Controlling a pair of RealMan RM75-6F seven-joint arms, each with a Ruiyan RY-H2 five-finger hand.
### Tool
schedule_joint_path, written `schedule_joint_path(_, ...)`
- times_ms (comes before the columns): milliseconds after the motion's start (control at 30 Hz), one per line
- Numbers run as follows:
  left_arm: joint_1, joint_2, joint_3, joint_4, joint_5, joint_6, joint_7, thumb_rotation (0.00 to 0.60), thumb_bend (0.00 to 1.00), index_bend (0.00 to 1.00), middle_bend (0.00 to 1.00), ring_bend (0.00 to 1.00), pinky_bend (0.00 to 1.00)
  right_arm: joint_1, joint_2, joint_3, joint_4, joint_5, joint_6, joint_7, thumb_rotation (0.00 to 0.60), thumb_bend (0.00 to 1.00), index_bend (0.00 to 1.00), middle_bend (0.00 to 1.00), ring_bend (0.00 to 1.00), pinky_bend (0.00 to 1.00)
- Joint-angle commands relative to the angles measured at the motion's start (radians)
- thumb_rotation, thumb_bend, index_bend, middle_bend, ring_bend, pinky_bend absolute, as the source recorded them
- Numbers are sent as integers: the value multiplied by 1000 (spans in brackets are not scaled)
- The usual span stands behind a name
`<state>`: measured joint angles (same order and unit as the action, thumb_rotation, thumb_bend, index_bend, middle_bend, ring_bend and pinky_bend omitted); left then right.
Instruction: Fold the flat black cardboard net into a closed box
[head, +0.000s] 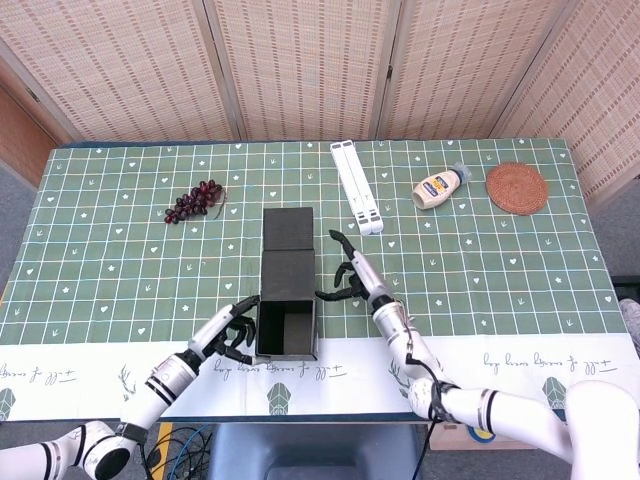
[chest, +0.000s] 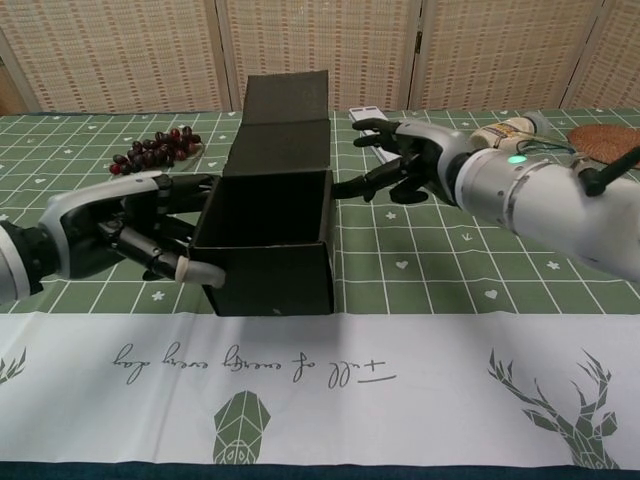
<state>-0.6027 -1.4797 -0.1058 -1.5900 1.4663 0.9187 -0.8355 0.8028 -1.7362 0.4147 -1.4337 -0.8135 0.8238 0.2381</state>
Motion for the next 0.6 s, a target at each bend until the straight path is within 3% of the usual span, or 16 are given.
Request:
schedule_joint_path(33, -4, 11, 10, -20, 8, 0, 15, 600, 48, 314, 272, 663, 836, 33, -41, 28, 34, 20, -13, -8, 600, 150, 0, 34, 614, 1000)
schedule_joint_path(267, -28, 4, 14, -29, -8, -33, 45, 600, 48, 314, 272, 662, 836, 67, -79, 77, 34, 40, -22, 12, 600, 151, 0, 53, 620, 1000)
schedule_joint_path(600, -67, -32, -4, 27, -72, -91, 106, 600, 48, 309, 272, 660, 836, 49, -26, 109, -93, -3, -16, 47, 600, 103, 0, 137, 645, 1000)
